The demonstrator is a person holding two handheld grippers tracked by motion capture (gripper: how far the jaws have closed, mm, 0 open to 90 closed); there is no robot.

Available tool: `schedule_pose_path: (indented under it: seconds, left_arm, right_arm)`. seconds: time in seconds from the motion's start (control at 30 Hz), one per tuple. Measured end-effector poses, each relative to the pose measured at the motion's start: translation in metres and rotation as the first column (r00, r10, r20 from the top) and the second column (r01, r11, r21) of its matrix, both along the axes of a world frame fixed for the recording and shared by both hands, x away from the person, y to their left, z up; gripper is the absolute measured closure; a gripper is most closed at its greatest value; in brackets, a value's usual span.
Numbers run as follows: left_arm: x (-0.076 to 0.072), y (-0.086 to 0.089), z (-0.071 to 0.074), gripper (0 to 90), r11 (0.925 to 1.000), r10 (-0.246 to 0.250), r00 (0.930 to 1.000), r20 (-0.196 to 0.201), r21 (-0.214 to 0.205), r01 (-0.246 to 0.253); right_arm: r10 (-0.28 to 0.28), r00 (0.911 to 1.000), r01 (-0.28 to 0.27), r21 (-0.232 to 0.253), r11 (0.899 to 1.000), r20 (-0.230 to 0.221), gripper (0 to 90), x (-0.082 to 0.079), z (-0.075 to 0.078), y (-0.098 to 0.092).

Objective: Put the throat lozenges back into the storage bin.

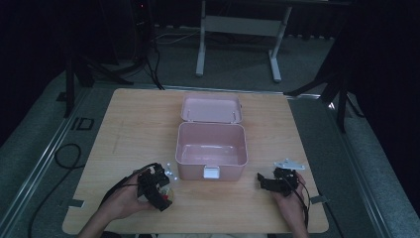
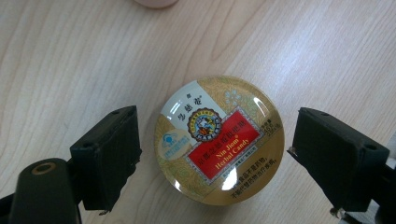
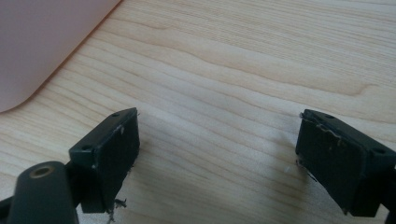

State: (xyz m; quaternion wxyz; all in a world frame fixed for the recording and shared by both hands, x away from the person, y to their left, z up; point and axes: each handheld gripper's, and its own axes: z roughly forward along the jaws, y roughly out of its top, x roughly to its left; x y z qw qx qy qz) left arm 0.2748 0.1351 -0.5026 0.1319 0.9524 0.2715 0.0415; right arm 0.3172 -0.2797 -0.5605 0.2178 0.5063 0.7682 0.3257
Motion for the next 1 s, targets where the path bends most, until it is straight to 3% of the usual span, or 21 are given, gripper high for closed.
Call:
schedule_pose_path:
  seconds: [0.2, 0.6, 1.0]
  left_arm:
    - [0.000, -0.003, -0.005, 15.8, 0.9993, -0.012, 0.9999, -0.003, 0.037, 0.012]
    - [0.000, -0.005, -0.011, 16.8, 0.9978, -0.014, 0.9999, -0.009, 0.065, 0.014]
    - [0.002, -0.005, -0.014, 17.4, 0.9957, -0.005, 0.9989, -0.048, 0.093, 0.010]
  right_arm:
    - [0.000, 1.0000, 0.000, 0.000, 1.000, 0.000, 13.4, 0.000, 0.000, 0.000]
    - [0.001, 1.0000, -0.001, 0.000, 1.000, 0.000, 13.3, 0.000, 0.000, 0.000]
    - [0.001, 1.0000, -0.001, 0.000, 1.000, 0.000, 13.4, 0.000, 0.000, 0.000]
